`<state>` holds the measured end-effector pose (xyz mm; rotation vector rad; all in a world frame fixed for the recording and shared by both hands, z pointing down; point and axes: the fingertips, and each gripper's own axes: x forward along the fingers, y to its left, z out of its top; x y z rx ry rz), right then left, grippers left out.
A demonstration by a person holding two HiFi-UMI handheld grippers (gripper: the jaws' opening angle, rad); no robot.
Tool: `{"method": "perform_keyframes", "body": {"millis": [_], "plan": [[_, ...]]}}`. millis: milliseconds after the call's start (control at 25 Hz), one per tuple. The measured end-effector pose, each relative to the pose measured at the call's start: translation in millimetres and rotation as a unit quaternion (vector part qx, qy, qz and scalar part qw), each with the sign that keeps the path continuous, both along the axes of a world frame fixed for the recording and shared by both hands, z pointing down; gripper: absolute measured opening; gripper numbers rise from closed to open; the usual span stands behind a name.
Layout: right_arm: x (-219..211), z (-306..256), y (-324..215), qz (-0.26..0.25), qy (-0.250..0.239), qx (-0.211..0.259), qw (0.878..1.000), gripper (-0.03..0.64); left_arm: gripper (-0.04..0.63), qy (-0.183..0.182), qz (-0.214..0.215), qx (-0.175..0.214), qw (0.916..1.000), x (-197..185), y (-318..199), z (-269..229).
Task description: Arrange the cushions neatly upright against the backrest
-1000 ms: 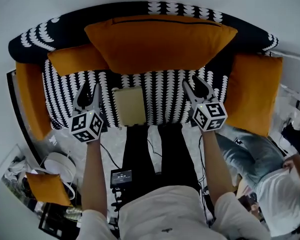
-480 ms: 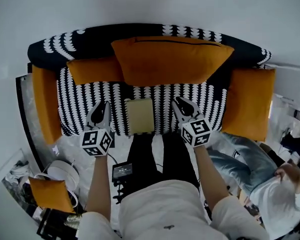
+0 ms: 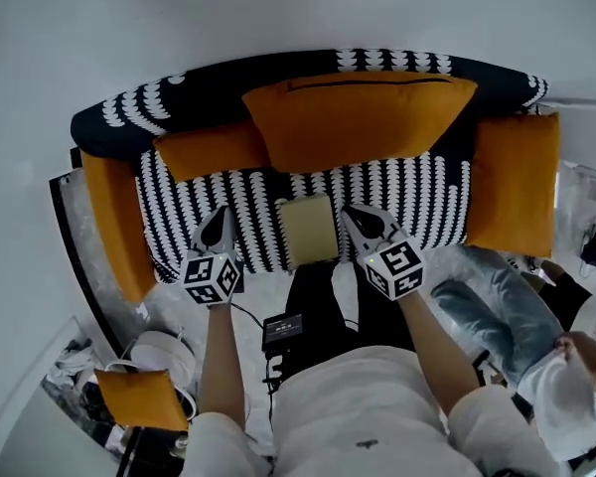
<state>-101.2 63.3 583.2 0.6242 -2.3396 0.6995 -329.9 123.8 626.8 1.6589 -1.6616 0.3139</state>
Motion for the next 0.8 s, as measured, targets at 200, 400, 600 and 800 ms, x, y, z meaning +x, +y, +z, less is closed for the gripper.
{"method": "perform_keyframes", "body": {"millis": [200, 400, 600, 800], "plan": [[-20, 13, 21, -0.041, 0.002, -0.023, 0.999, 0.009, 0.014, 0.018, -0.025, -0.045, 0.9985, -30, -17, 56], [-21, 34, 34, -0.028, 0.02, -0.049, 0.998, 0.009, 0.015, 0.13, -0.113, -0.048, 0.9838, -54, -34, 107], [-15, 44, 33, -0.014, 0.029, -0.066, 0.997, 0.009, 0.017, 0.207, -0.196, -0.057, 0.9569, -71, -47, 151], [-4, 58, 28, 0.006, 0.044, -0.079, 0.996, 0.009, 0.168, 0.269, -0.261, -0.06, 0.9251, -83, -58, 182]]}}
